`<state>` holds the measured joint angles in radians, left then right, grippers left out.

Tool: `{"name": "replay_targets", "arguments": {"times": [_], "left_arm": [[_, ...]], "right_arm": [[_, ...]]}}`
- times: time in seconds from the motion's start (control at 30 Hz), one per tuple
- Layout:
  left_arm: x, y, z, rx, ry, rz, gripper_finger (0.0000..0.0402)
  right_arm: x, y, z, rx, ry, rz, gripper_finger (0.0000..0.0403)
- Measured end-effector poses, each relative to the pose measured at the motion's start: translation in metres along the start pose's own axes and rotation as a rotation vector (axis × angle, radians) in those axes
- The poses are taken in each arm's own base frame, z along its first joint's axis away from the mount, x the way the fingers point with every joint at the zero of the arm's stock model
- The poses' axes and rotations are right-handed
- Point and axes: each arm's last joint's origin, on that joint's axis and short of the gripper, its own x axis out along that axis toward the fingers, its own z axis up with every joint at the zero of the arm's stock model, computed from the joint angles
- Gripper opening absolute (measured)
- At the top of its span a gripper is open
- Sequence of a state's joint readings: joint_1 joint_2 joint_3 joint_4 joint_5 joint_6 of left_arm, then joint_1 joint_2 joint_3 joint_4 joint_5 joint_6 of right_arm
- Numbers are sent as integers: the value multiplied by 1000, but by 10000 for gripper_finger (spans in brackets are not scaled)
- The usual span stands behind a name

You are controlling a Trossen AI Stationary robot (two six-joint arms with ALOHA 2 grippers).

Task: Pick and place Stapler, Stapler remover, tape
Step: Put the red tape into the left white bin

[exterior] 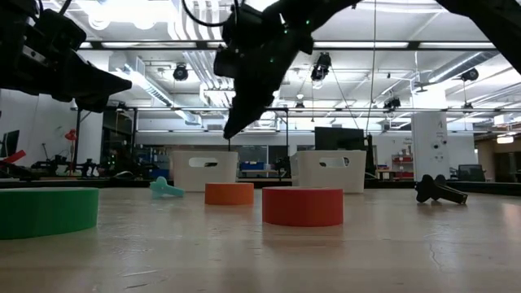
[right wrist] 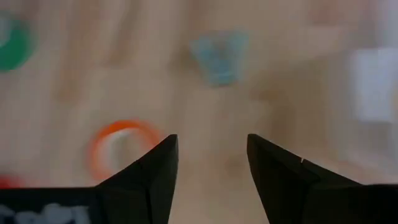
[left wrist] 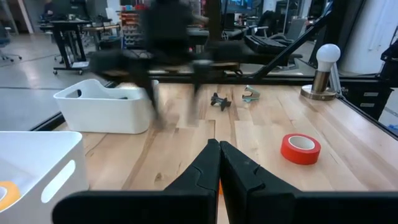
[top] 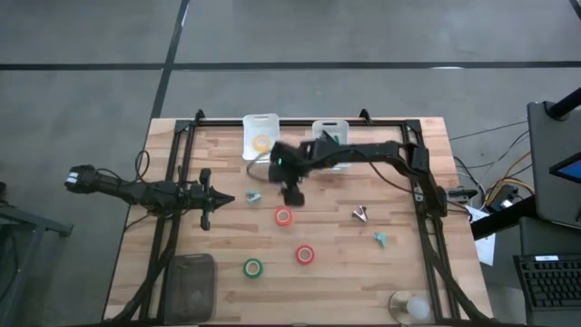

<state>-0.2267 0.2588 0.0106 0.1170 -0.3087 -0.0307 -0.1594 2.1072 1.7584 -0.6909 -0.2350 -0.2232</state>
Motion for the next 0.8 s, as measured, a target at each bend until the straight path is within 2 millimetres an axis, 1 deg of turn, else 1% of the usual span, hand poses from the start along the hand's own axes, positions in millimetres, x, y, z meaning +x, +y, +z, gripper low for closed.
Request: {"name": "replay_targets", "arguments": {"times": [0.23,0.33,0.43,0.63,0.8], "left_arm": [[0,0,0,-1,-2,0,12],[0,0,0,-1,-2,0,12],[0,0,0,-1,-2,0,12],[0,0,0,0,-1,0,12],[0,0,0,0,0,0,12]], "right_arm": [[14,61,-10,-99,174,111,173],[22,87,-17,-143,224,146,170],[30,108,-26,-166,262,171,169],[43,140,-38,-181,276,195,169],[47,158,-38,-179,245,204,169]]}}
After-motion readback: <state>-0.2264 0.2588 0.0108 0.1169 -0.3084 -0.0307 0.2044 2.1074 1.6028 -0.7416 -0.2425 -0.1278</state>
